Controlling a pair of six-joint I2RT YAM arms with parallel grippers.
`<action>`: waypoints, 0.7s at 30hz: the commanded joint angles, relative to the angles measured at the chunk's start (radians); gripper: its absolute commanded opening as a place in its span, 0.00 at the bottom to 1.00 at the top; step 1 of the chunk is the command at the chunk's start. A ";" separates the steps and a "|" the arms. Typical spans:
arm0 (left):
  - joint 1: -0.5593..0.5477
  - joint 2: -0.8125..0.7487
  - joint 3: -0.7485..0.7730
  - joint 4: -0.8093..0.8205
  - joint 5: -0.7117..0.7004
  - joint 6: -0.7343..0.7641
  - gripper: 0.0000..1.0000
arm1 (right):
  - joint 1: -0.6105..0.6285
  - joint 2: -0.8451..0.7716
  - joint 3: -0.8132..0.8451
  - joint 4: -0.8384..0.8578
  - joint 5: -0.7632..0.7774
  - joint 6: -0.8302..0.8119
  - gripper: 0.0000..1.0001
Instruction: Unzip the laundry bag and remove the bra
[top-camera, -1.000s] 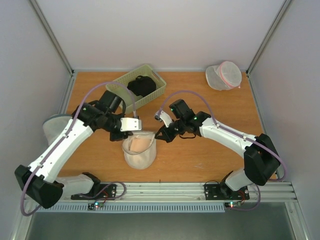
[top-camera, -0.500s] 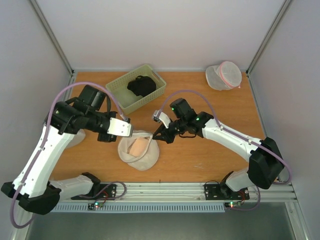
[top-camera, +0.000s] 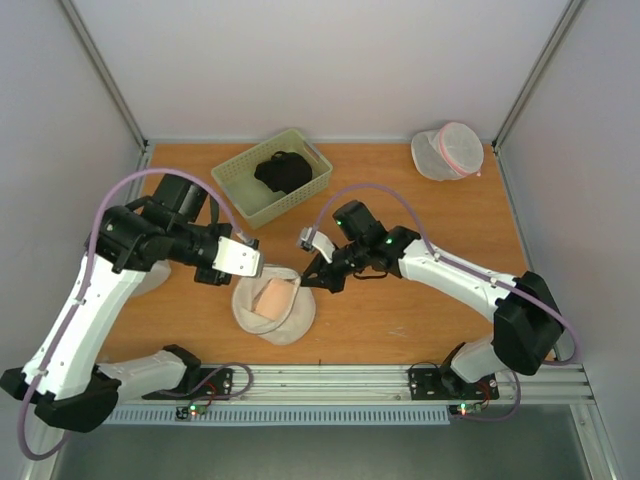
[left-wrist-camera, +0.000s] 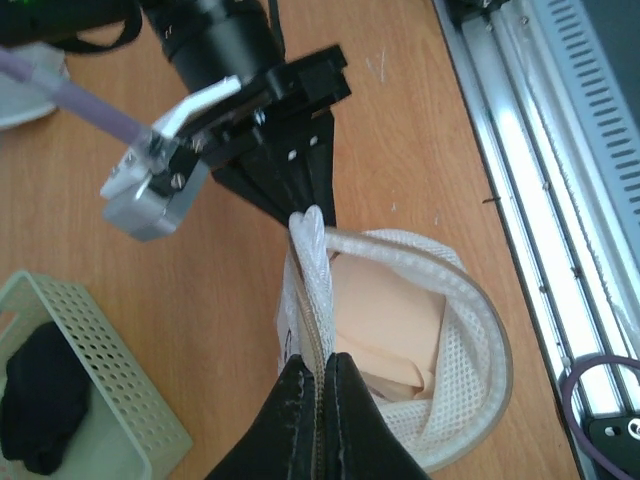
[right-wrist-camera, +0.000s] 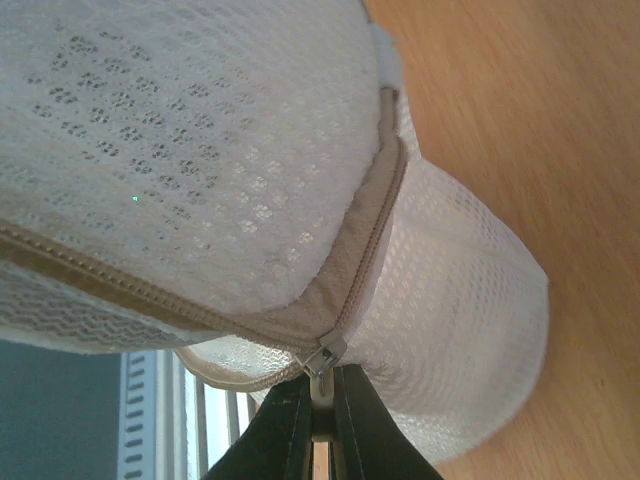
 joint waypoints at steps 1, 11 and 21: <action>0.026 -0.051 -0.158 0.245 -0.081 -0.140 0.01 | -0.009 -0.044 -0.079 0.019 0.088 0.055 0.01; 0.079 -0.090 -0.513 0.327 -0.064 -0.069 0.61 | 0.121 -0.149 -0.186 0.113 0.326 0.222 0.01; -0.081 -0.218 -0.628 0.426 -0.065 -0.362 0.78 | 0.157 -0.089 -0.157 0.216 0.294 0.404 0.01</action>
